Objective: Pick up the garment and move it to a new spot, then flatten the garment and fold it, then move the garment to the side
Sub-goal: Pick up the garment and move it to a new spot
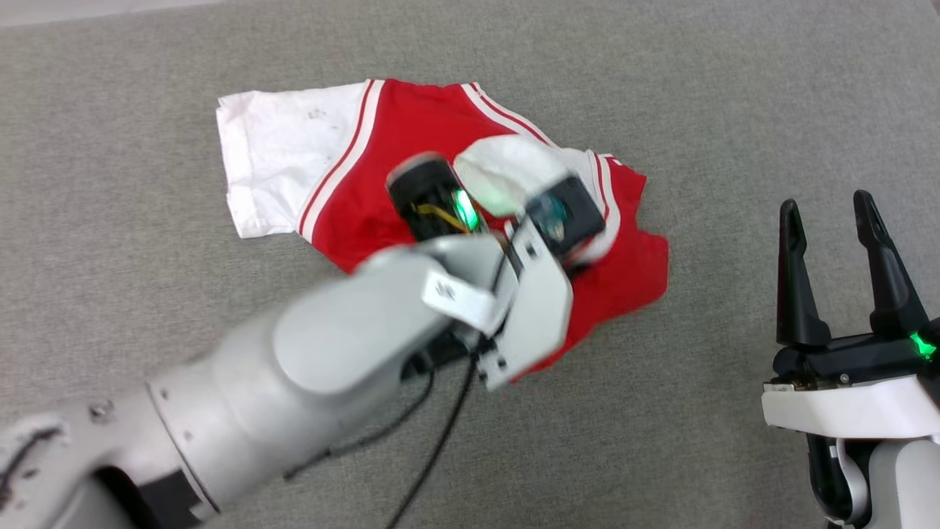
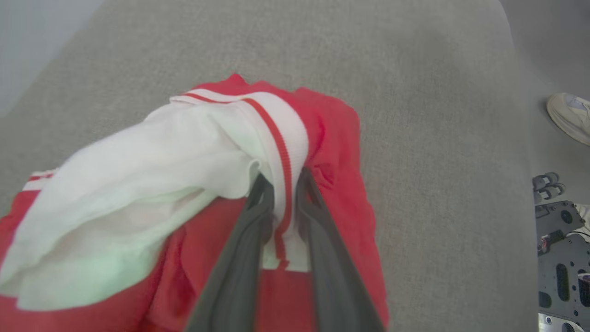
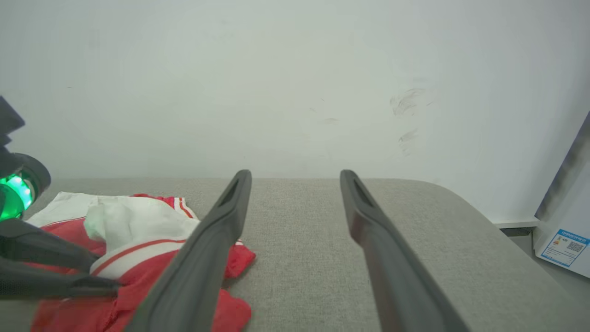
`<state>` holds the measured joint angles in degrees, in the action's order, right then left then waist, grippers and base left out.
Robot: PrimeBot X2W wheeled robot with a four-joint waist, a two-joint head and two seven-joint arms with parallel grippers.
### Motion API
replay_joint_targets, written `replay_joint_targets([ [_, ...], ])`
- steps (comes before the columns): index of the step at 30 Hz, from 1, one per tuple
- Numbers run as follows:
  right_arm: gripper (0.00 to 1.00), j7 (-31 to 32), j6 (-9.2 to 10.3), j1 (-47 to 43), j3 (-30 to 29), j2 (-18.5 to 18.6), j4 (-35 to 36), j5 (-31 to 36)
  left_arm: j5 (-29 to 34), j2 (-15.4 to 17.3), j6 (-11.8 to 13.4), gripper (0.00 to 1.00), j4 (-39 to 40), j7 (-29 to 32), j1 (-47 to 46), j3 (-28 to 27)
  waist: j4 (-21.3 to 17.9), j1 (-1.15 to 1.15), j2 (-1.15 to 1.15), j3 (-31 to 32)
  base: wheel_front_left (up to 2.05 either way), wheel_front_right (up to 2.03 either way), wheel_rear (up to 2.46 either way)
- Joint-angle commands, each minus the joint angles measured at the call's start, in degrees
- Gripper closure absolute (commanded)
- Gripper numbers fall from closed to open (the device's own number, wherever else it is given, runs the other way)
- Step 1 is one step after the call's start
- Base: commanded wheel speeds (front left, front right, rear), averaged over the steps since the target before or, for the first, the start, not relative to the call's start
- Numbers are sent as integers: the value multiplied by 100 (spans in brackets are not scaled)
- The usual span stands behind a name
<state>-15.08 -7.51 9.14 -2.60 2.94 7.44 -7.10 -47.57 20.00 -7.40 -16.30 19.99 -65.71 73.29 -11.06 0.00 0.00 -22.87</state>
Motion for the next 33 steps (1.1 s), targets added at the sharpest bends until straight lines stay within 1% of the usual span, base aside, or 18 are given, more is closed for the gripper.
replay_joint_targets([
  [1, 0, -14, 4, 75, 2, -11, 0, -34, 164, -113, -3, 100, 24, 175, 338, 10, -56, 0, 0, -80, 0, 0, 0],
  [6, 0, -13, 4, 87, -16, -11, -26, -13, 372, -195, -3, 100, 52, 401, 691, 3, -60, 0, 0, -126, 0, 0, 0],
  [9, 0, -14, 4, 71, -50, -11, -59, 25, 416, -233, -3, 100, -23, 249, 795, 8, -2, 0, 0, -79, 0, 0, 0],
  [10, 0, -14, 4, 51, -47, -12, -71, 45, 411, -251, -2, 19, -78, 107, 763, 6, 30, 0, 0, -42, 0, 0, 0],
  [11, 0, -14, 4, 26, -53, -11, -86, 71, 401, -272, -2, 0, -152, -73, 703, 4, 66, 0, 0, 6, 0, 0, 0],
  [14, 0, -13, 4, -70, -49, -11, -134, 128, 405, -367, -2, 0, -365, -700, 578, -18, 172, 0, 0, 189, 0, 0, 0],
  [17, 0, -14, 4, -169, -72, -11, -169, 155, 420, -454, 15, 0, -585, -1413, 624, -191, 304, 0, 0, 420, 0, 0, 0],
  [20, 0, -13, 4, -275, -87, -11, -205, 203, 508, -509, 230, 0, -681, -2077, 775, -403, 442, 0, 0, 637, 0, 0, 0],
  [23, 0, -14, 4, -392, -106, -11, -239, 252, 577, -438, 548, 0, -664, -2654, 957, -624, 584, 0, 0, 831, 0, 0, 0],
  [27, 0, -14, 4, -508, -106, -11, -272, 274, 692, -204, 1076, 0, -599, -3225, 1248, -907, 748, 0, 0, 1032, 0, 0, 0],
  [30, 0, -13, 4, -590, -106, -11, -308, 281, 746, -6, 1474, 0, -450, -3439, 1540, -1216, 849, 0, 0, 1151, 0, 0, 0],
  [33, 0, -14, 4, -675, -114, -11, -334, 286, 869, 213, 1885, 0, -259, -3514, 1887, -1567, 952, 0, 0, 1261, 0, 0, 0],
])
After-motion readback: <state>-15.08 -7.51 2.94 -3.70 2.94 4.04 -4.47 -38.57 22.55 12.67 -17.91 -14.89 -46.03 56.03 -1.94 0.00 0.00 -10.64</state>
